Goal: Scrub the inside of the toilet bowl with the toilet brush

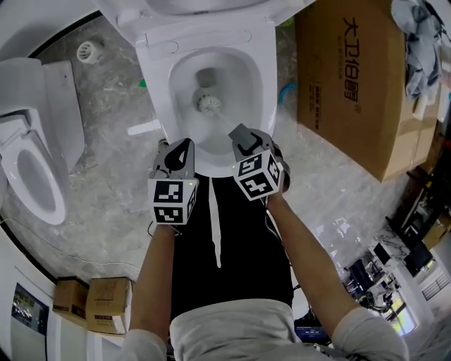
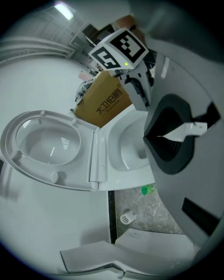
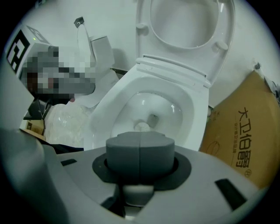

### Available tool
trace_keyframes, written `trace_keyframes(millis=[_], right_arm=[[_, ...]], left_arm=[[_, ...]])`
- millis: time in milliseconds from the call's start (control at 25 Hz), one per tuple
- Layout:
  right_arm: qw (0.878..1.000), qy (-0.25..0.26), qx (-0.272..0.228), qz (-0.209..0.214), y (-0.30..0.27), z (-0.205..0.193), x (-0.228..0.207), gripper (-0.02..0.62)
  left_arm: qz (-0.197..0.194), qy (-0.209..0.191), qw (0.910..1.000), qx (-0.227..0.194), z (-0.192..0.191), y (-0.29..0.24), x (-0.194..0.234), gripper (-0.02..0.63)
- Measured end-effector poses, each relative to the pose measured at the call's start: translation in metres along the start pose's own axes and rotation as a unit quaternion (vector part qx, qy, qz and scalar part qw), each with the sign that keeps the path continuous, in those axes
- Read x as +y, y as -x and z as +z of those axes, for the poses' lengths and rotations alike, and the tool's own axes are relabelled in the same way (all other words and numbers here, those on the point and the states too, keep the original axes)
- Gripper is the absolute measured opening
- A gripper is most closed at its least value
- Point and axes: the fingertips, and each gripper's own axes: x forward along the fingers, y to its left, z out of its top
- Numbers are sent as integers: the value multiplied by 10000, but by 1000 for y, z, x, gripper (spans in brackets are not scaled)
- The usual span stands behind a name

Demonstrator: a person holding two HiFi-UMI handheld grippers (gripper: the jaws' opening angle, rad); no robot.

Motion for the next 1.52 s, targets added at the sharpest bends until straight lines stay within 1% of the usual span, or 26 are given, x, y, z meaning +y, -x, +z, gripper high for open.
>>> trace_keyframes(millis=[120, 280, 400, 680, 840, 1040, 1120, 1200, 1360, 1520], right_arm=[[9999, 106, -21, -25, -1, 16, 8, 146], [9993, 376, -29, -85, -3, 39, 16, 146], [9985, 522, -29, -157, -8, 57, 12, 146], [9980, 549, -48, -315, -17, 91, -8, 146], [9981, 517, -17, -327, -23, 99, -14, 146], [9985, 445, -43, -324, -23, 96, -18, 146], [9989, 348, -79, -311, -22, 95, -17, 146], [9995, 143, -132, -268, -19, 92, -16, 146], [9986, -362, -294, -238, 0, 85, -12, 146], [9931, -1005, -521, -300, 35, 78, -6, 146]], left_arm=[[60, 51, 9999, -76, 3, 10, 16, 11], [216, 249, 9993, -174, 2, 23, 39, 11], [315, 412, 9982, -285, 1, 28, 54, 11], [480, 723, 9952, -452, -6, 41, 73, 11], [573, 810, 9940, -468, -15, 46, 81, 11], [594, 913, 9927, -513, -17, 46, 82, 11], [568, 893, 9930, -517, -16, 46, 80, 11], [513, 853, 9937, -519, -13, 46, 76, 11], [277, 661, 9962, -492, -5, 48, 62, 11], [-16, 401, 9987, -300, 5, 56, 44, 11]])
